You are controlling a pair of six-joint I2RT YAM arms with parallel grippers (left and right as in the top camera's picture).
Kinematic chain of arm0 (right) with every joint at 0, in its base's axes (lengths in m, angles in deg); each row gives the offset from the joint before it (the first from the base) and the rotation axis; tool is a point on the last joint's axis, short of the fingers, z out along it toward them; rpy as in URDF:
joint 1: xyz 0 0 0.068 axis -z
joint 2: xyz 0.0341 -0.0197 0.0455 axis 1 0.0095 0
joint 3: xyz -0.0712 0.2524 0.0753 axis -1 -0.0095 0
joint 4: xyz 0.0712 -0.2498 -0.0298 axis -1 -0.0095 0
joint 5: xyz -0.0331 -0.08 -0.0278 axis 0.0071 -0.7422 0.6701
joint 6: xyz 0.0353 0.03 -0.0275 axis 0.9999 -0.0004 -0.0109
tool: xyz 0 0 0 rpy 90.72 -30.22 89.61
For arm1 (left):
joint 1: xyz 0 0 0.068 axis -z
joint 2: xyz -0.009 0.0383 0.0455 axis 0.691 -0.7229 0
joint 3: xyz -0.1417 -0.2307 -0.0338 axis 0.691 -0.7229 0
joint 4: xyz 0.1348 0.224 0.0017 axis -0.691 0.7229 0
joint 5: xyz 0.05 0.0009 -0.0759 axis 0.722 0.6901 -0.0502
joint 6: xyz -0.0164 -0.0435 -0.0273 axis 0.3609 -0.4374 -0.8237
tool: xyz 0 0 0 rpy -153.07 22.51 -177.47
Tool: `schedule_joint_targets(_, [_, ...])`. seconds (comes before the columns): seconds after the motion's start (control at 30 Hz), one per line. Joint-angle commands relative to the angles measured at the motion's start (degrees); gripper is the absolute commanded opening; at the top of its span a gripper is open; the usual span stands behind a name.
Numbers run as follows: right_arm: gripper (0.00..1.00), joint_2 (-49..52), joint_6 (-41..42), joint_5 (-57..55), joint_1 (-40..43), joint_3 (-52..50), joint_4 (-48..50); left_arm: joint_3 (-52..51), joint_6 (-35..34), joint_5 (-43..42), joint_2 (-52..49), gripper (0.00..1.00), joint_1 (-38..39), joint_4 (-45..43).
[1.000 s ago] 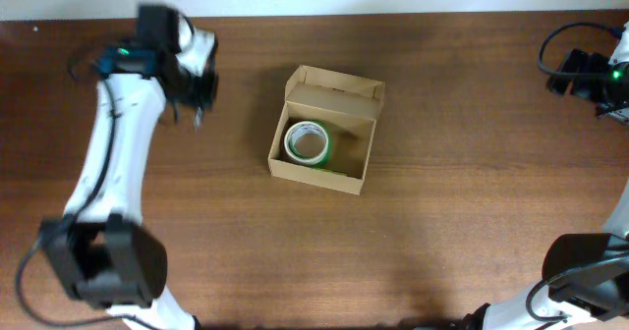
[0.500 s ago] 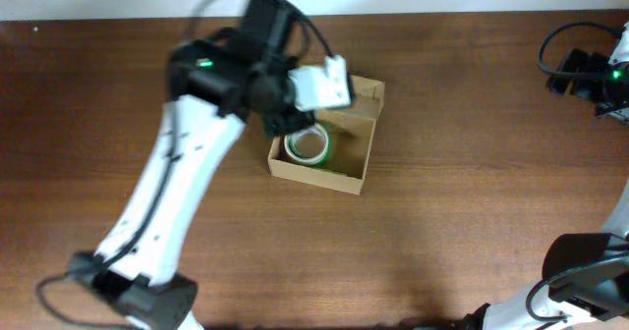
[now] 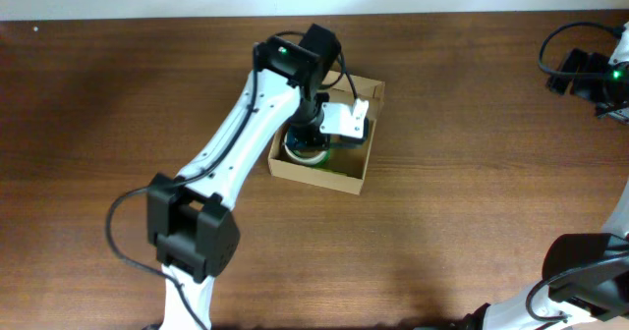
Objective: Pack container
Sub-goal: 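Carry the dark grey pen into the box and release it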
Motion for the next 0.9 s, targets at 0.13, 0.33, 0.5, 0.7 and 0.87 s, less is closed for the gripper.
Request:
schedule_joint_targets(0.13, [0.99,0.4,0.5,0.5,0.0,-0.2,0.0,-0.4,2.8,0.0,-4.7,0.02,-0.1,2.5])
schedule_joint_targets(0.33, [0.99,0.4,0.5,0.5,0.0,-0.2,0.0,-0.4,3.9,-0.1,-6.4,0.01,-0.2,2.3])
schedule_joint_targets(0.5, [0.99,0.4,0.5,0.5,0.0,-0.2,0.0,-0.5,3.9,-0.1,-8.8,0.02,-0.2,2.4])
schedule_joint_targets(0.7, [0.99,0.4,0.5,0.5,0.0,-0.2,0.0,-0.4,2.6,0.0,-8.7,0.28,0.0,2.4])
schedule_joint_targets(0.87, [0.99,0.4,0.5,0.5,0.0,-0.2,0.0,1.1,-2.3,0.0,-4.5,0.62,0.0,2.1])
